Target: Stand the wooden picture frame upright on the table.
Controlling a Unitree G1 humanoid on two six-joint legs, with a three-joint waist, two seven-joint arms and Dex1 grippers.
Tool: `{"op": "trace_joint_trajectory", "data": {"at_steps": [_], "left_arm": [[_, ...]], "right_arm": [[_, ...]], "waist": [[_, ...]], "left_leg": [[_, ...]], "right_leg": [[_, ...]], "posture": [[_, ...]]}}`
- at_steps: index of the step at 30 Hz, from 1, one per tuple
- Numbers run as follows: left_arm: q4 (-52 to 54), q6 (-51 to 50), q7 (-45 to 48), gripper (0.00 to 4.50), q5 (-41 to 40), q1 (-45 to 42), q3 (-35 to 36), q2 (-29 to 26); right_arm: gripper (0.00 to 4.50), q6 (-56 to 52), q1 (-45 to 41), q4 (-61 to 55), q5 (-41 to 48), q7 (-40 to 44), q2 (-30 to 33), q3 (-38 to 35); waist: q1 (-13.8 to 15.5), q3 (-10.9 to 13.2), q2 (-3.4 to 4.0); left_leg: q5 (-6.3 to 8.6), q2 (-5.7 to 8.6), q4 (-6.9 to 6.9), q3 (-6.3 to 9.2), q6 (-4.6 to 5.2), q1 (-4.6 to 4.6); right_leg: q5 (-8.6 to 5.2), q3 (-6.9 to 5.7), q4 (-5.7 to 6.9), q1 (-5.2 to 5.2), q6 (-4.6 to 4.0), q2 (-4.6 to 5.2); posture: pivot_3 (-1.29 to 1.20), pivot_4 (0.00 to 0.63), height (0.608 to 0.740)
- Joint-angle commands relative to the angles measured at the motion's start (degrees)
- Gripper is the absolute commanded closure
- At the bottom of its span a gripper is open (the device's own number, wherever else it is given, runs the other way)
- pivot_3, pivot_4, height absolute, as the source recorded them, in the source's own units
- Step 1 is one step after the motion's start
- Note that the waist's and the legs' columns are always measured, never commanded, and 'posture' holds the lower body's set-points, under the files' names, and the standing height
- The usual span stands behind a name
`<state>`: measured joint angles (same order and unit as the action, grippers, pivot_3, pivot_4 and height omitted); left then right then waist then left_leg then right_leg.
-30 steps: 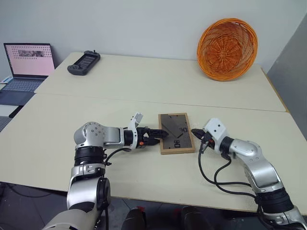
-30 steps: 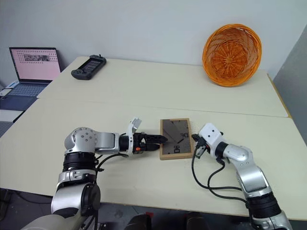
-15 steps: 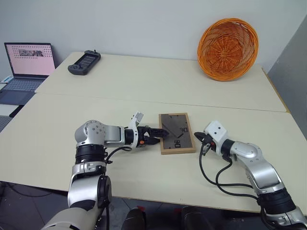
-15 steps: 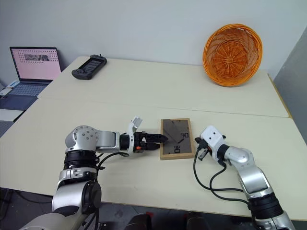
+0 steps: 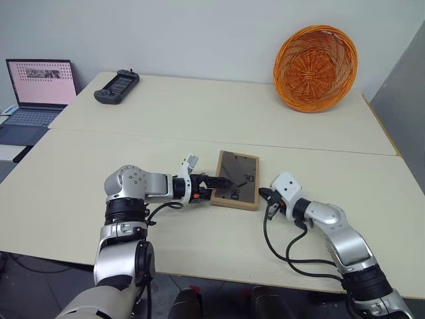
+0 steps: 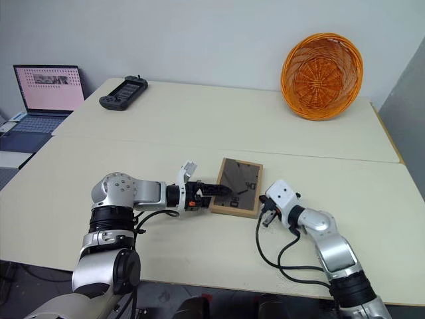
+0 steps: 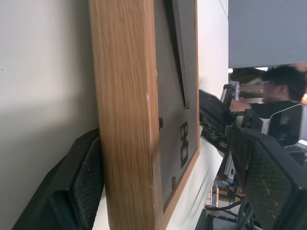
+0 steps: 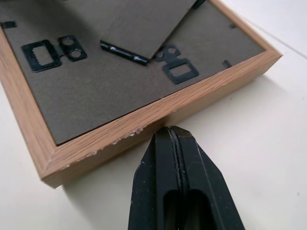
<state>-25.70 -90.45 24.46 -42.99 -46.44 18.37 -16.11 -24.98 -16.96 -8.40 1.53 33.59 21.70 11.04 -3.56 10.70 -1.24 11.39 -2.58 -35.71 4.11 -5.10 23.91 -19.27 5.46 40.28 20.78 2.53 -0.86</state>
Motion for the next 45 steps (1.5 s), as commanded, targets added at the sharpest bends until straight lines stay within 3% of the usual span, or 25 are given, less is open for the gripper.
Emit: {"op": "trace_joint_trajectory", "data": {"at_steps": [1, 11, 26, 36, 45], "left_arm": [[0.85, 0.04, -0.05, 0.50, 1.11, 0.51, -0.50, -0.16], [0.55, 0.29, -0.46, 0.50, 1.45, 0.24, 0.57, 0.26], [0.44, 0.63, 0.36, 3.19, 1.76, -0.38, 2.03, 0.91], [2.44, 0.25, 2.66, 3.21, 1.40, 0.09, -1.07, -0.43], [2.26, 13.82, 14.05, 3.21, 3.91, -4.76, -8.87, -7.15]], "right_arm": [[4.50, 0.03, -1.41, -1.64, 0.09, -0.02, -0.03, 0.21], [4.50, 0.82, -0.80, -0.48, 0.33, 0.39, 2.29, -1.34], [4.50, 0.76, -0.14, -0.77, 0.42, 0.33, 2.97, -1.61], [4.50, 2.42, 0.39, -0.22, -0.96, 0.35, 4.16, -1.17], [4.50, 1.05, -0.72, -1.11, 2.44, 3.97, 8.74, -5.33]], "waist": [[0.09, 0.00, 0.00], [0.12, 0.00, 0.00], [0.31, 0.01, -0.02], [0.30, 0.01, -0.02], [0.24, 0.04, -0.04]], "left_leg": [[0.00, 0.00, 0.00, 0.00, 0.00, 0.01], [0.01, 0.00, 0.03, 0.00, 0.00, 0.03], [0.00, 0.01, 0.09, 0.01, 0.00, 0.09], [0.01, 0.01, 0.10, 0.01, 0.00, 0.09], [0.00, 0.01, 0.28, -0.02, -0.01, 0.10]], "right_leg": [[0.00, -0.01, 0.00, 0.00, 0.00, 0.00], [0.00, -0.01, -0.08, 0.00, 0.00, 0.01], [0.00, -0.03, -0.24, -0.01, 0.00, 0.02], [0.00, -0.03, -0.26, -0.01, 0.00, 0.02], [0.01, -0.01, -0.31, 0.09, 0.00, 0.01]], "posture": [[0.00, 0.150, 0.740], [0.00, 0.150, 0.740], [0.00, 0.150, 0.740], [0.00, 0.150, 0.740], [0.00, 0.150, 0.740]]}}
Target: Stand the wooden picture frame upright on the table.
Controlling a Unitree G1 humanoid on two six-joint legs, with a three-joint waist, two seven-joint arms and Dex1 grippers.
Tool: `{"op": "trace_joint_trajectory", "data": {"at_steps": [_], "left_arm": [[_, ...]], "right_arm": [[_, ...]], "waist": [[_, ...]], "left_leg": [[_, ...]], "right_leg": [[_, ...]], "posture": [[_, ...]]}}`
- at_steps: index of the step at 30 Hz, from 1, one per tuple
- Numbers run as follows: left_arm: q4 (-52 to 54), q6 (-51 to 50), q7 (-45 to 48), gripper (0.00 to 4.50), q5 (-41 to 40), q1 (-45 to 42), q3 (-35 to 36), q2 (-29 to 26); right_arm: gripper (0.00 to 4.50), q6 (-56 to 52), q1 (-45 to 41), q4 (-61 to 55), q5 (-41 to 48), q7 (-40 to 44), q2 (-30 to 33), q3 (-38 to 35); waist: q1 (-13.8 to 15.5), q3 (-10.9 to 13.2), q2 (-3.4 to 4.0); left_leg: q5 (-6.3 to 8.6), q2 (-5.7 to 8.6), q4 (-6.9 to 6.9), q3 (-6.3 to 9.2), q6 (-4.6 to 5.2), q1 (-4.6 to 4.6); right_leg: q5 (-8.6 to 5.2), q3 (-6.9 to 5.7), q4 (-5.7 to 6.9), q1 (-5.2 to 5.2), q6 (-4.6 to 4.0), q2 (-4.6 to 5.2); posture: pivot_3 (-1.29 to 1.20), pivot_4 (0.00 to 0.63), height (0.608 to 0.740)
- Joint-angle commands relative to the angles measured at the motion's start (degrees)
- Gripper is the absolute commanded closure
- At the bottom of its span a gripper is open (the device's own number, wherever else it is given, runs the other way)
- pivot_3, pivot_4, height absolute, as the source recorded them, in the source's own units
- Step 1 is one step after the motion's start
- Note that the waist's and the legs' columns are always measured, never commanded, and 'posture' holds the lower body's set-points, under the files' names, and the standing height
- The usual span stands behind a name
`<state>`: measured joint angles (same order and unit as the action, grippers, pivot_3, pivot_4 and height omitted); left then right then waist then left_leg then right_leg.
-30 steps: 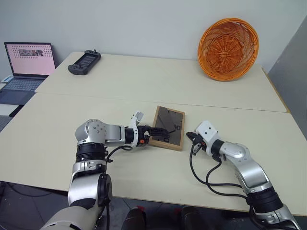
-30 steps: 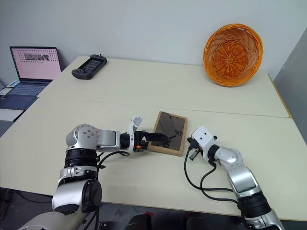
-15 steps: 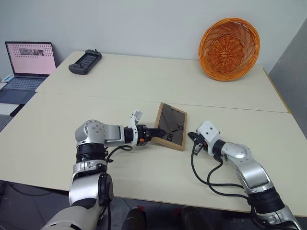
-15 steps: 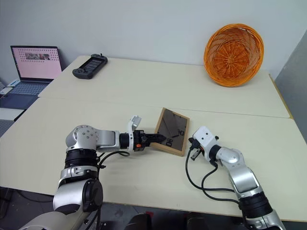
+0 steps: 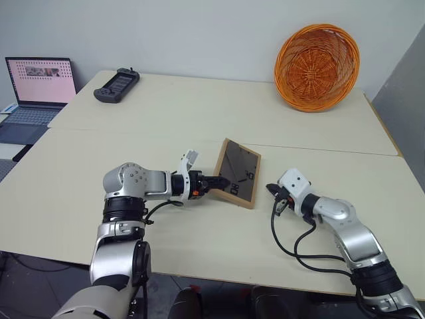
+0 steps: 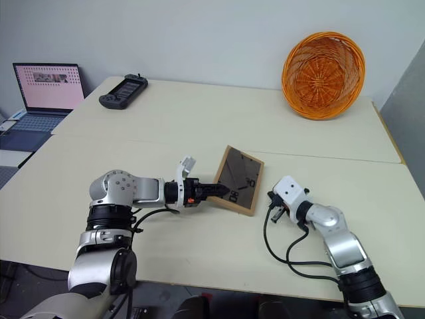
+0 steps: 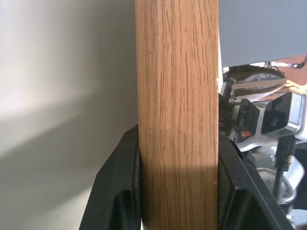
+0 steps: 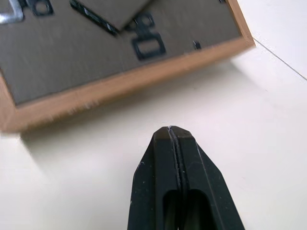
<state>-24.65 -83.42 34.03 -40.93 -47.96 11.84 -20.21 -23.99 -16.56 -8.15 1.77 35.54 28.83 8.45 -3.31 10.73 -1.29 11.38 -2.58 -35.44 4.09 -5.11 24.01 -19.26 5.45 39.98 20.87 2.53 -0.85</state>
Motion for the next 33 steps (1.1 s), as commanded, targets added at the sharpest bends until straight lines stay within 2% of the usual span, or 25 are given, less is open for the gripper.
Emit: {"op": "trace_joint_trajectory", "data": {"at_steps": [1, 5, 10, 14, 17, 23, 26, 33], "left_arm": [[1.42, 8.67, 6.24, 3.21, 2.39, -4.01, -3.52, -3.90], [1.96, 16.10, 13.16, 3.21, 4.78, -7.05, -7.75, -6.61], [5.27, 24.29, 20.67, 3.21, 7.59, -8.30, -12.85, -8.80], [10.52, 32.46, 26.37, 3.21, 11.16, -6.10, -17.56, -11.10], [12.01, 34.23, 28.08, 3.21, 11.65, -5.01, -18.10, -11.86], [10.97, 41.44, 29.34, 3.21, 15.68, -4.22, -18.67, -12.77], [10.94, 40.65, 29.27, 3.21, 15.30, -4.38, -17.90, -12.43], [11.89, 40.32, 28.66, 3.21, 15.23, -3.91, -17.30, -11.81]], "right_arm": [[4.50, -0.25, -1.36, -1.81, 2.84, 3.17, 2.39, -3.19], [4.50, -1.71, -3.25, -3.12, 6.37, 6.89, 5.15, -5.45], [4.50, -4.63, -9.36, -2.90, 9.46, 7.69, 6.03, -7.96], [4.50, -7.00, -14.60, -4.64, 11.97, 9.23, 6.75, -8.34], [4.50, -9.66, -19.28, -6.15, 15.62, 11.07, 7.33, -9.60], [3.26, -13.07, -29.12, -4.08, 19.80, 10.50, 7.09, -11.51], [2.55, -13.32, -31.16, -1.95, 19.54, 9.25, 6.23, -11.25], [2.55, -13.27, -29.95, -2.51, 19.94, 8.03, 3.42, -9.06]], "waist": [[-0.03, 0.00, 0.00], [0.24, 0.02, 0.01], [0.25, 0.04, 0.04], [0.26, 0.07, 0.05], [0.23, 0.10, 0.11], [0.24, 0.12, 0.13], [0.24, 0.12, 0.13], [0.23, 0.12, 0.13]], "left_leg": [[0.00, 0.00, 0.00, -0.01, 0.00, 0.00], [0.00, 0.01, 0.05, -0.02, 0.00, 0.24], [-0.11, 0.01, 0.02, -0.02, -0.19, 0.54], [-0.12, 0.00, 0.03, 0.00, -0.18, 0.66], [-0.12, 0.00, 0.02, -0.02, -0.19, 0.67], [-0.01, 0.00, -0.09, 0.04, 0.03, 0.72], [0.00, 0.00, -0.14, 0.06, 0.04, 0.72], [0.00, 0.00, -0.20, 0.08, 0.04, 0.80]], "right_leg": [[0.00, 0.01, 0.00, 0.00, 0.00, 0.00], [0.00, 0.00, -0.01, 0.23, -0.01, 0.00], [0.01, -0.01, -0.03, 0.51, -0.02, 0.01], [0.01, -0.04, -0.04, 0.61, -0.02, 0.00], [0.01, -0.01, -0.04, 0.63, -0.02, 0.00], [0.01, -0.07, 0.00, 0.64, -0.03, 0.00], [0.01, -0.10, 0.00, 0.62, -0.03, 0.00], [0.02, -0.12, 0.02, 0.67, -0.03, 0.00]], "posture": [[0.00, 0.150, 0.740], [0.00, 0.150, 0.740], [0.00, 0.150, 0.740], [0.00, 0.150, 0.740], [0.00, 0.150, 0.740], [0.00, 0.150, 0.740], [0.00, 0.150, 0.740], [0.00, 0.150, 0.740]]}}
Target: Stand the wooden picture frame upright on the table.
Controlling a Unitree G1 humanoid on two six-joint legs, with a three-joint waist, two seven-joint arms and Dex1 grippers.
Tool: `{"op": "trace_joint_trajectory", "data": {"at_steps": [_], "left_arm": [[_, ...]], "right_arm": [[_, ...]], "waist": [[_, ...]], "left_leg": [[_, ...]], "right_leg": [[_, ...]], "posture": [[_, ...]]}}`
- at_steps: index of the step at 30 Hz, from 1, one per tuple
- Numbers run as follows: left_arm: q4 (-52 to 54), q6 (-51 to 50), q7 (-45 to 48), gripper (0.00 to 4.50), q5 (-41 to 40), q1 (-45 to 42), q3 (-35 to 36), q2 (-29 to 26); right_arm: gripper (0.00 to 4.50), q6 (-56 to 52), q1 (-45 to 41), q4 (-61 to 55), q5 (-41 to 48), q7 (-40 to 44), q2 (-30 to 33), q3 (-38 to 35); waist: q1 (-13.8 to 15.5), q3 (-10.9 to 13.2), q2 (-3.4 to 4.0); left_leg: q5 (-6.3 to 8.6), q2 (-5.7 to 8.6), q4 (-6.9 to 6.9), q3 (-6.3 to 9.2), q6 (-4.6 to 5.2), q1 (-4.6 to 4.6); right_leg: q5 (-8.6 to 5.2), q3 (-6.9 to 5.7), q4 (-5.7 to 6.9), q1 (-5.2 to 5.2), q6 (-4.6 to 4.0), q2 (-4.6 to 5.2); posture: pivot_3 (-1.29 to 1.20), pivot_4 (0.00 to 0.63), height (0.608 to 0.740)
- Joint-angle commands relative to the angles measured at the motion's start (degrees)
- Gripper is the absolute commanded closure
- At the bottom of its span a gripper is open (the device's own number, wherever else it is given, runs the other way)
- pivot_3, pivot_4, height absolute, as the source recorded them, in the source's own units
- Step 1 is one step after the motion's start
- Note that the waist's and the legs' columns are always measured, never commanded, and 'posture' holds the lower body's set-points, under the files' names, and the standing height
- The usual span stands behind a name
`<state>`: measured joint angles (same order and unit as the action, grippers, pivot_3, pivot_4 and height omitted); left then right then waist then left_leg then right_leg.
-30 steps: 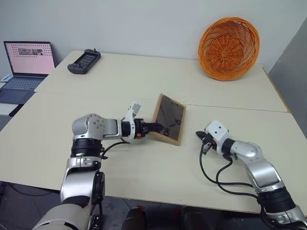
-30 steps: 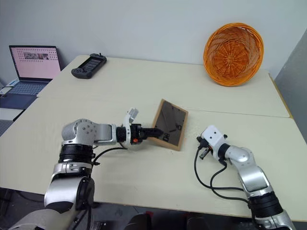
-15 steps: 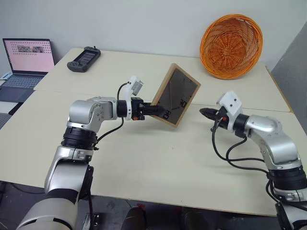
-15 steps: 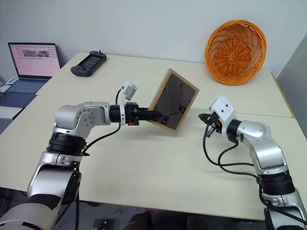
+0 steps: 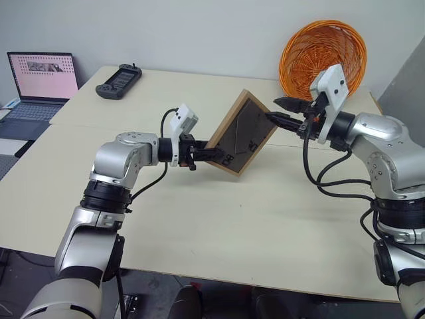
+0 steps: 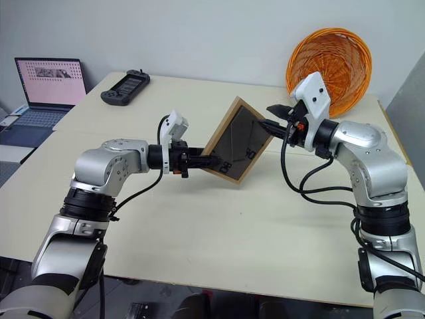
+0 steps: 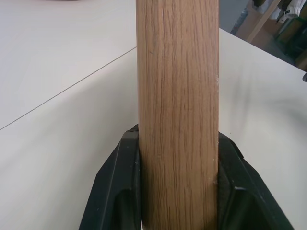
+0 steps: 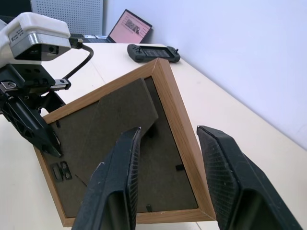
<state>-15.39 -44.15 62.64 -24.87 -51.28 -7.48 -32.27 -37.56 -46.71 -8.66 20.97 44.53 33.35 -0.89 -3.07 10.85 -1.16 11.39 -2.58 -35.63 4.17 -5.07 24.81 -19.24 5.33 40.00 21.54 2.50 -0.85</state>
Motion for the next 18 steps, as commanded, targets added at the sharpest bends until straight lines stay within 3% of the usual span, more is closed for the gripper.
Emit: {"op": "trace_joint_trajectory", "data": {"at_steps": [1, 18], "left_arm": [[2.76, 0.97, 0.01, 3.21, -0.88, -0.57, 2.08, 0.29], [0.13, 1.33, -0.33, 3.21, -0.54, -2.14, 2.26, 1.59]], "right_arm": [[2.55, 0.26, 0.66, -2.35, 0.72, -1.08, -1.46, 0.55], [2.55, -2.59, 4.59, -7.08, 1.47, -5.47, -6.70, 3.65]], "waist": [[0.00, 0.00, 0.00], [-0.01, 0.00, 0.00]], "left_leg": [[0.00, 0.00, 0.00, 0.00, 0.00, 0.00], [0.00, 0.00, -0.09, 0.04, 0.00, 0.00]], "right_leg": [[0.00, -0.01, 0.01, 0.00, 0.00, 0.00], [0.00, -0.04, 0.10, 0.00, 0.00, -0.01]], "posture": [[0.00, 0.150, 0.740], [0.00, 0.150, 0.740]]}}
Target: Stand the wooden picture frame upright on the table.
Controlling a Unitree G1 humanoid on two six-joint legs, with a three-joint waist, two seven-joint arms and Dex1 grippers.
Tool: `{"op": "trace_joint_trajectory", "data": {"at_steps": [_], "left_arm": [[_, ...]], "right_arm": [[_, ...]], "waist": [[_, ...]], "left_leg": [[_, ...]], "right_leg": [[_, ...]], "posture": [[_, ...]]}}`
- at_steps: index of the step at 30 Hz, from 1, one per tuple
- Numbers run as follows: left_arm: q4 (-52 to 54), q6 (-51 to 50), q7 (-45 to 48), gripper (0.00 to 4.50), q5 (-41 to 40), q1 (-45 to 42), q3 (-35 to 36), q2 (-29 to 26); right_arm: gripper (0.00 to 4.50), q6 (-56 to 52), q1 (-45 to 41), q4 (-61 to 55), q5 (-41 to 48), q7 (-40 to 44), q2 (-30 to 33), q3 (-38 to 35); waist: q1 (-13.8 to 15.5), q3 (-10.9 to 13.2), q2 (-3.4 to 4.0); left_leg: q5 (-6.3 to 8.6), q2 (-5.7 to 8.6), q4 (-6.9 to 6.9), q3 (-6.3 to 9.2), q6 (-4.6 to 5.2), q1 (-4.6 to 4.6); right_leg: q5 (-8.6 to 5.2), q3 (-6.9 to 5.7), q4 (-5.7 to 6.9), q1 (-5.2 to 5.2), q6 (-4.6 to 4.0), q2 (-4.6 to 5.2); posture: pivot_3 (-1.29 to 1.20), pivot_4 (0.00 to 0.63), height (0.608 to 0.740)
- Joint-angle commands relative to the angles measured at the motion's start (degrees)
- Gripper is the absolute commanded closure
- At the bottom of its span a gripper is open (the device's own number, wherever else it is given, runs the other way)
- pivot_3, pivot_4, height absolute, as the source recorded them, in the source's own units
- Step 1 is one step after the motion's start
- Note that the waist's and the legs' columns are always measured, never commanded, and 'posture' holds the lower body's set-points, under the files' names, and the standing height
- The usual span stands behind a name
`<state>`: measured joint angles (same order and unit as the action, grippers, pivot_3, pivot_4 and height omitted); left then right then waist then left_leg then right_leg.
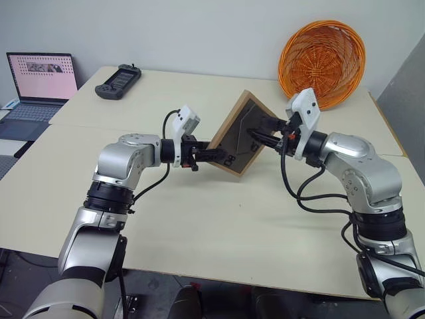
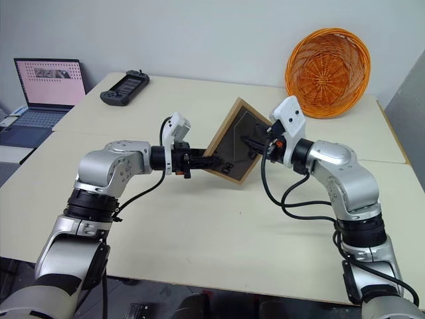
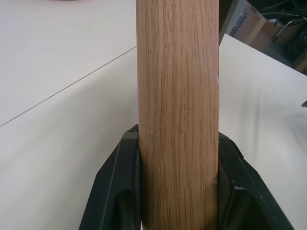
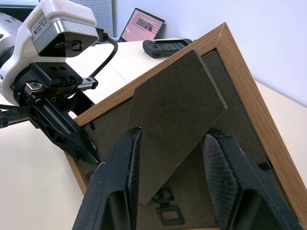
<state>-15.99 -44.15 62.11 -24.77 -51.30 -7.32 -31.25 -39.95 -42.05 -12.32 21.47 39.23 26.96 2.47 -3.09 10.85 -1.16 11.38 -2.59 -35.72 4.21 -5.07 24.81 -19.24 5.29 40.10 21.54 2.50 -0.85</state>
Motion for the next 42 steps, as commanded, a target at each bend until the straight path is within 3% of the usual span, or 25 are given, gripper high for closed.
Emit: {"op": "trace_joint_trajectory", "data": {"at_steps": [1, 13, 23, 29, 34, 40, 42], "left_arm": [[0.08, 1.29, -0.01, 3.21, -0.60, -2.33, 2.25, 0.71], [-11.03, 3.84, -0.70, 3.21, 1.47, -6.75, 3.67, 1.68], [-8.57, 1.03, 0.92, 3.21, 0.52, -7.24, 4.03, 1.76], [-6.24, -3.62, 1.68, 3.21, -1.60, -6.96, 5.89, 0.38], [-7.63, -13.91, 0.37, 3.21, -5.30, -8.61, 9.12, -0.74], [-7.22, -37.82, -7.03, 3.21, -10.57, -6.92, 14.95, -0.33], [-5.22, -43.44, -9.47, 3.21, -11.74, -5.43, 17.01, 0.47]], "right_arm": [[2.55, -0.54, 0.13, -3.83, 1.13, -0.28, -0.27, 0.20], [2.55, -4.97, 6.21, -11.01, 2.60, -1.58, 0.91, -1.21], [2.55, 0.79, 7.55, -6.48, -3.39, -1.14, 5.38, 0.21], [2.55, 15.50, 11.35, 0.47, -13.56, -1.25, 11.95, 1.75], [2.55, 32.24, 13.05, 4.67, -21.99, -3.65, 15.43, 1.31], [2.55, 60.94, 12.42, 14.23, -39.90, -15.30, 20.32, 4.46], [2.19, 67.21, 11.90, 17.16, -44.16, -19.11, 20.56, 5.42]], "waist": [[0.00, 0.00, 0.00], [0.01, 0.00, 0.00], [0.00, 0.00, 0.00], [-0.02, 0.00, 0.00], [-0.25, 0.00, 0.00], [-0.32, 0.00, -0.01], [-0.37, 0.00, -0.01]], "left_leg": [[0.00, 0.00, 0.00, 0.00, 0.00, 0.00], [0.00, 0.01, -0.01, 0.01, 0.00, 0.01], [0.00, 0.01, -0.03, 0.03, 0.00, 0.01], [0.00, 0.03, -0.04, 0.00, 0.00, 0.01], [0.00, 0.02, -0.06, 0.00, 0.00, 0.01], [0.00, 0.05, -0.14, 0.00, 0.00, 0.00], [0.00, 0.05, -0.15, 0.00, 0.00, -0.01]], "right_leg": [[0.00, 0.00, 0.00, 0.00, 0.00, 0.00], [0.00, -0.02, 0.01, 0.00, 0.00, 0.00], [0.00, -0.03, 0.04, 0.00, 0.00, -0.01], [0.00, 0.00, 0.03, 0.01, 0.00, 0.00], [0.00, 0.00, 0.05, 0.01, 0.01, -0.01], [-0.01, 0.01, 0.14, 0.01, 0.02, -0.01], [-0.01, 0.02, 0.15, 0.01, 0.02, -0.01]], "posture": [[0.00, 0.150, 0.740], [0.00, 0.150, 0.740], [0.00, 0.150, 0.740], [0.00, 0.150, 0.740], [0.00, 0.150, 0.740], [0.00, 0.150, 0.740], [0.00, 0.150, 0.740]]}}
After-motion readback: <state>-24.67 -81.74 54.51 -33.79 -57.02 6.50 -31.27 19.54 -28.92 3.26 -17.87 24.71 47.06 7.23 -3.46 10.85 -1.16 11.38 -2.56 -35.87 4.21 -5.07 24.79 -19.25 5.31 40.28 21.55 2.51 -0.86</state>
